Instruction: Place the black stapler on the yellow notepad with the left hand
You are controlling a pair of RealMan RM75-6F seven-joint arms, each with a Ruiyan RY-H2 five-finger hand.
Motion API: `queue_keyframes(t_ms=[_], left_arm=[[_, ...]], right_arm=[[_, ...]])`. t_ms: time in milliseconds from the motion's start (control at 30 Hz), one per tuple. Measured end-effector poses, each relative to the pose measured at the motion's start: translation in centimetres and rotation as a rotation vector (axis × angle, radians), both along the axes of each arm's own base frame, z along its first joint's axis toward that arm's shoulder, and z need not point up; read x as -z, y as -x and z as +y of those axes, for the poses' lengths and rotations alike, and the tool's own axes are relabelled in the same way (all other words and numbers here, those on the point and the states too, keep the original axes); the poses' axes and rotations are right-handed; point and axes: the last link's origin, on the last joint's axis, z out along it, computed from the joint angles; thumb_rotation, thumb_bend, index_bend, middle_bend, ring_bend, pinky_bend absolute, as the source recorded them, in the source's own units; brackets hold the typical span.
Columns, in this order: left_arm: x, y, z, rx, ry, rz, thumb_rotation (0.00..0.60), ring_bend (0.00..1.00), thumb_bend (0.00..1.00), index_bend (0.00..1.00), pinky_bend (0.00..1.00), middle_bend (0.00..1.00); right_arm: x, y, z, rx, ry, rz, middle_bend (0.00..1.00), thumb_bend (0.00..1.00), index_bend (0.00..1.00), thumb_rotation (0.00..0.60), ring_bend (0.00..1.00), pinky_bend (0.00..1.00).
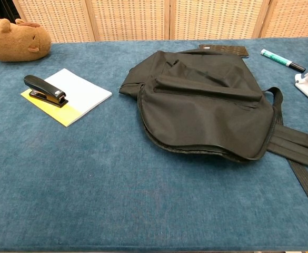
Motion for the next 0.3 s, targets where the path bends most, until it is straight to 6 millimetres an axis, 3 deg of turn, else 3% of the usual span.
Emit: queue_keyframes(t_ms=[300], left_arm=[[0.24,0.36,-0.10,-0.001,0.001,0.002,0.600,0.00,0.08,0.00,0.06,0.00]], right_arm=[[0.34,-0.03,0.05,0.000,-0.014,0.005,0.00,0.34,0.07,0.600,0.00,0.00]])
